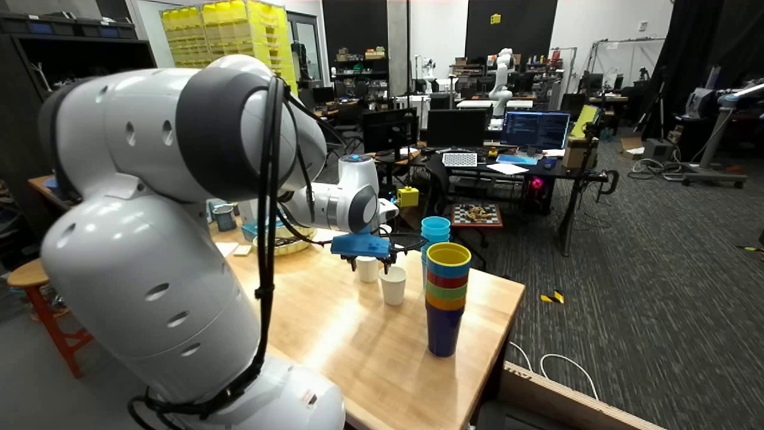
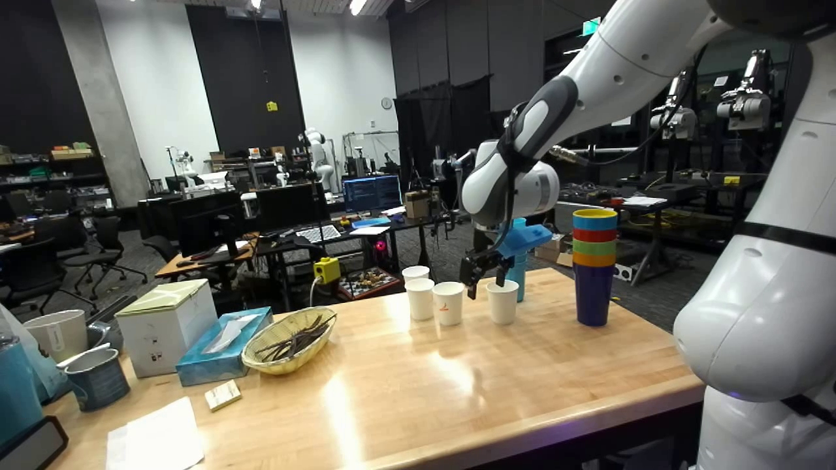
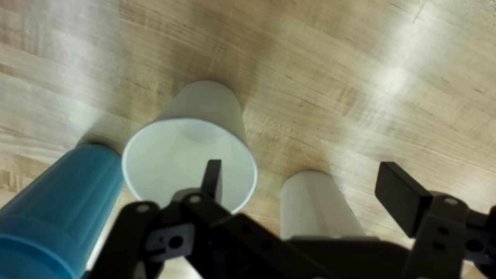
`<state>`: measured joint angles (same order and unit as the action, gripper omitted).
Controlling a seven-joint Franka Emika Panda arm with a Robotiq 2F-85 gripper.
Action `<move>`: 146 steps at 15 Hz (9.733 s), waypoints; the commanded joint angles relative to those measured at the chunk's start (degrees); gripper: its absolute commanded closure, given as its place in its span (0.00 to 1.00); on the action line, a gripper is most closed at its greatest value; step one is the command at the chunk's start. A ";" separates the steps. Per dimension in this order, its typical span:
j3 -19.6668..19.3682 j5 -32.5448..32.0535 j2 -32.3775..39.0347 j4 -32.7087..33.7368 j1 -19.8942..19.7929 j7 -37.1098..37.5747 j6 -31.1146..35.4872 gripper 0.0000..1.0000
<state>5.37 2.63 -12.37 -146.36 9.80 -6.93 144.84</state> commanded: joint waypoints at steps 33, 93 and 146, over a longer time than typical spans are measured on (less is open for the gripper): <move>2.77 -3.09 -5.44 -1.34 -0.29 3.11 0.90 0.99; 6.01 -9.28 13.58 19.53 0.54 3.62 -6.71 0.99; 8.16 -19.57 20.68 40.82 3.02 9.62 -13.80 0.99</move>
<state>14.56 -15.64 5.85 -109.56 11.45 1.92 133.63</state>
